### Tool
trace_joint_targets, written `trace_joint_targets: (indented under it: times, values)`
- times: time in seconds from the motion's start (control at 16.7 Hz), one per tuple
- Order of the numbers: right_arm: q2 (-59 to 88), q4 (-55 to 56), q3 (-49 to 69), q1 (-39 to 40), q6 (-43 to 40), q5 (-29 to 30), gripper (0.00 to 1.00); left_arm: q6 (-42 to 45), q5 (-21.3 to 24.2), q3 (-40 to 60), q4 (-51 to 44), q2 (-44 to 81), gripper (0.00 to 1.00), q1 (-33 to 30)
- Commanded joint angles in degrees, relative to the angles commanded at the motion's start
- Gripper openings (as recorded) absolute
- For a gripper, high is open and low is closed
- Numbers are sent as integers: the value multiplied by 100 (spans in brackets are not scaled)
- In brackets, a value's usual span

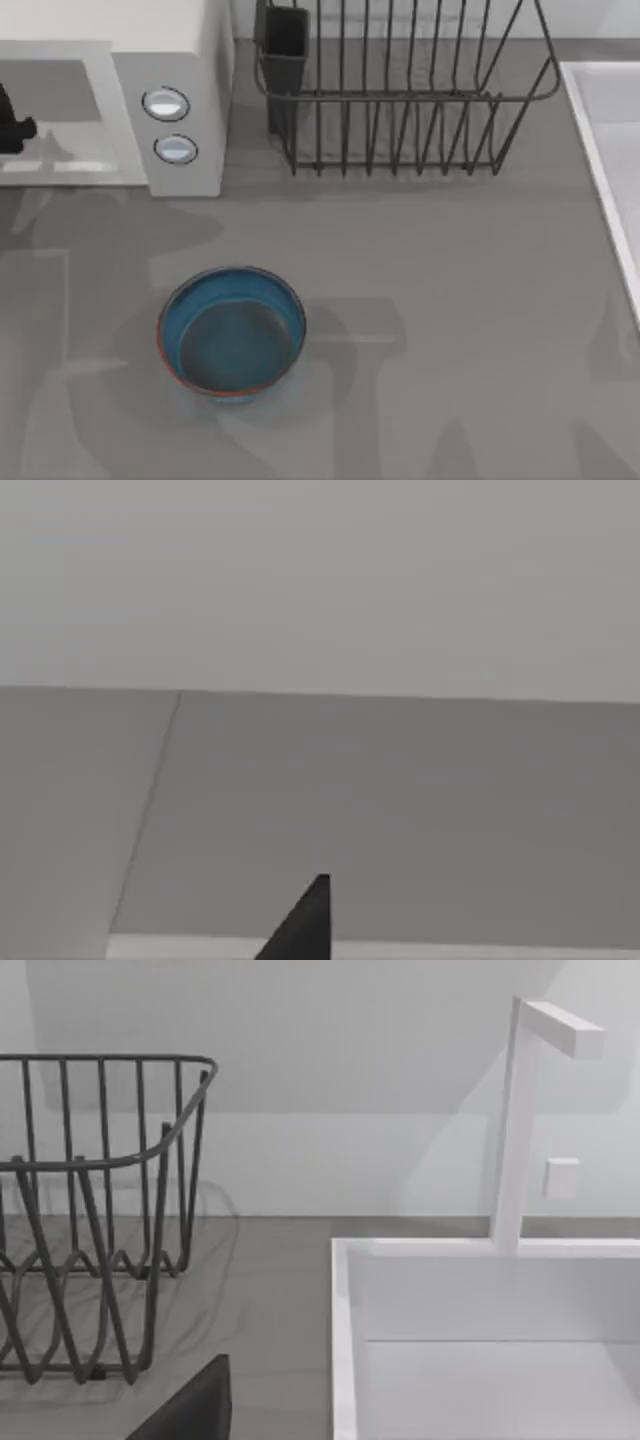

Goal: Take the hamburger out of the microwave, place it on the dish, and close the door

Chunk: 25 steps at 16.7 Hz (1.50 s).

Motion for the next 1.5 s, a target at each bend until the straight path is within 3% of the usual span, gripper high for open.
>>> trace_joint_targets:
  times: [0.18,0.42,1.08,1.5]
  values:
    - [0,0,0,0,0,0,100,-808,-549,270,-768,13,0,-408]
    - [0,0,0,0,0,0,100,-2473,-1639,802,-2336,104,0,-1259]
    - [0,0,0,0,0,0,100,-8704,-5292,2546,-8083,1030,0,-4517]
    - [0,0,0,0,0,0,100,-12156,-6982,3252,-11187,2039,0,-6344]
